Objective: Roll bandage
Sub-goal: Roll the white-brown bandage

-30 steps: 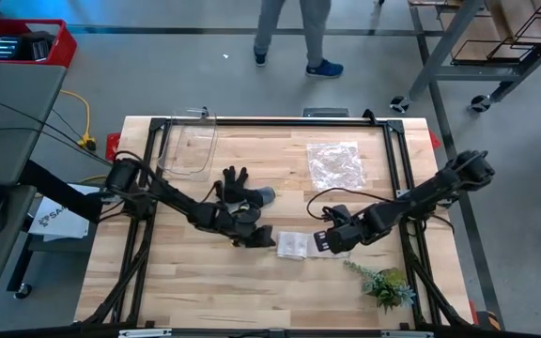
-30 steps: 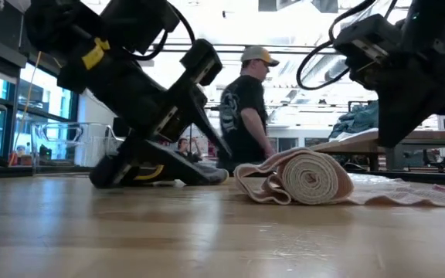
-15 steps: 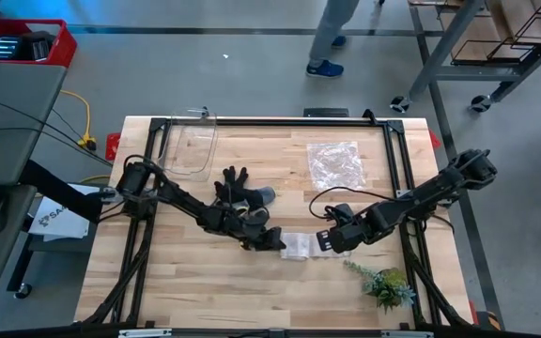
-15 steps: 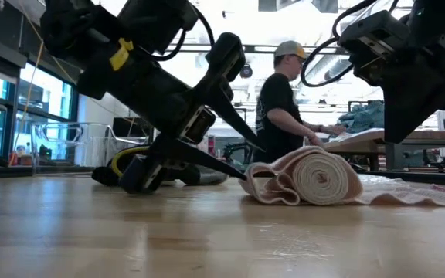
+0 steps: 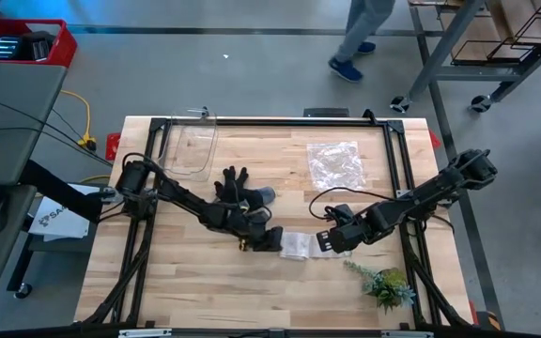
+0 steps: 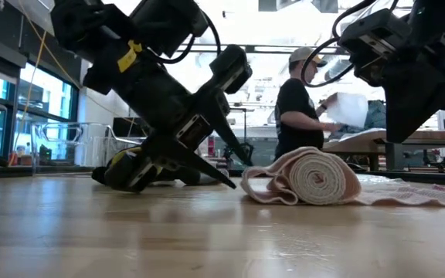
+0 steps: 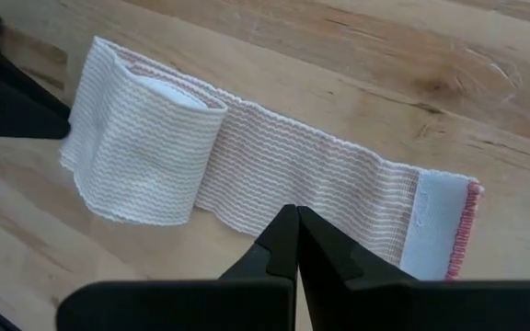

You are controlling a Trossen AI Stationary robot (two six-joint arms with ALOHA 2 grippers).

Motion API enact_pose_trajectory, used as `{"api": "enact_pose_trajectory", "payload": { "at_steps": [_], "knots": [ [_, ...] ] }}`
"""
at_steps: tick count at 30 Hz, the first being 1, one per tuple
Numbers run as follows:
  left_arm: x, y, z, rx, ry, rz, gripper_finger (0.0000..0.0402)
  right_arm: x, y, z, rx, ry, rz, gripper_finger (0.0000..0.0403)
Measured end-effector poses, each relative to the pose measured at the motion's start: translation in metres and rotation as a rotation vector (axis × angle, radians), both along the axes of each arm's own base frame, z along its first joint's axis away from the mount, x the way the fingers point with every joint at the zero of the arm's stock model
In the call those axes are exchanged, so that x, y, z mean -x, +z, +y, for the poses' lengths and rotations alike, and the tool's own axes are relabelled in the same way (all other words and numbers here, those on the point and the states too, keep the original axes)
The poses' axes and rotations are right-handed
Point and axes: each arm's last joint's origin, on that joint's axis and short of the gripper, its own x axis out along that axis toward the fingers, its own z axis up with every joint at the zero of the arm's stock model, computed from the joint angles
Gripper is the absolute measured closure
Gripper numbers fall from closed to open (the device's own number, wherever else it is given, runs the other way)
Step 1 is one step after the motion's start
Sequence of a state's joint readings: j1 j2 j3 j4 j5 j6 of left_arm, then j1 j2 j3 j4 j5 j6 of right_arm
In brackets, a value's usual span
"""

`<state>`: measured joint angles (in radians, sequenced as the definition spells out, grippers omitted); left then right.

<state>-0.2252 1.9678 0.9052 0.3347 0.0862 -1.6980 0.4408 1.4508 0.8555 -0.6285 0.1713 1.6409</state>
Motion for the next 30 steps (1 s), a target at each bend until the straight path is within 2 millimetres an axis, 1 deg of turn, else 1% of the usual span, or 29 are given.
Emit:
{"api": "enact_pose_trajectory", "payload": {
  "at_steps": [6, 13, 19, 22, 24, 26, 30],
  "knots": [
    [-0.011, 0.009, 0.002, -0.078, -0.042, 0.1, 0.0309, 0.0, 0.0, 0.0, 0.008, -0.004, -0.01, 0.0403],
    [-0.019, 0.016, 0.012, -0.15, -0.023, 0.055, 0.0309, -0.001, 0.001, 0.0, 0.011, -0.003, -0.022, 0.0403],
    [-0.02, 0.017, 0.011, -0.153, -0.028, 0.035, 0.0303, -0.001, 0.001, 0.0, 0.014, 0.004, -0.023, 0.0403],
    [-0.023, 0.026, 0.011, -0.168, -0.053, -0.032, 0.0298, -0.001, 0.001, 0.0, 0.015, 0.004, -0.023, 0.0403],
    [-0.023, 0.035, 0.015, -0.201, -0.075, -0.059, 0.0295, -0.001, 0.001, 0.0, 0.015, 0.004, -0.023, 0.0403],
    [-0.021, 0.039, 0.022, -0.242, -0.095, -0.045, 0.0291, -0.002, 0.001, 0.0, 0.014, 0.004, -0.025, 0.0403],
    [-0.018, 0.045, 0.033, -0.271, -0.096, -0.022, 0.0283, -0.002, 0.001, 0.0, 0.012, 0.004, -0.03, 0.0403]
  ]
}}
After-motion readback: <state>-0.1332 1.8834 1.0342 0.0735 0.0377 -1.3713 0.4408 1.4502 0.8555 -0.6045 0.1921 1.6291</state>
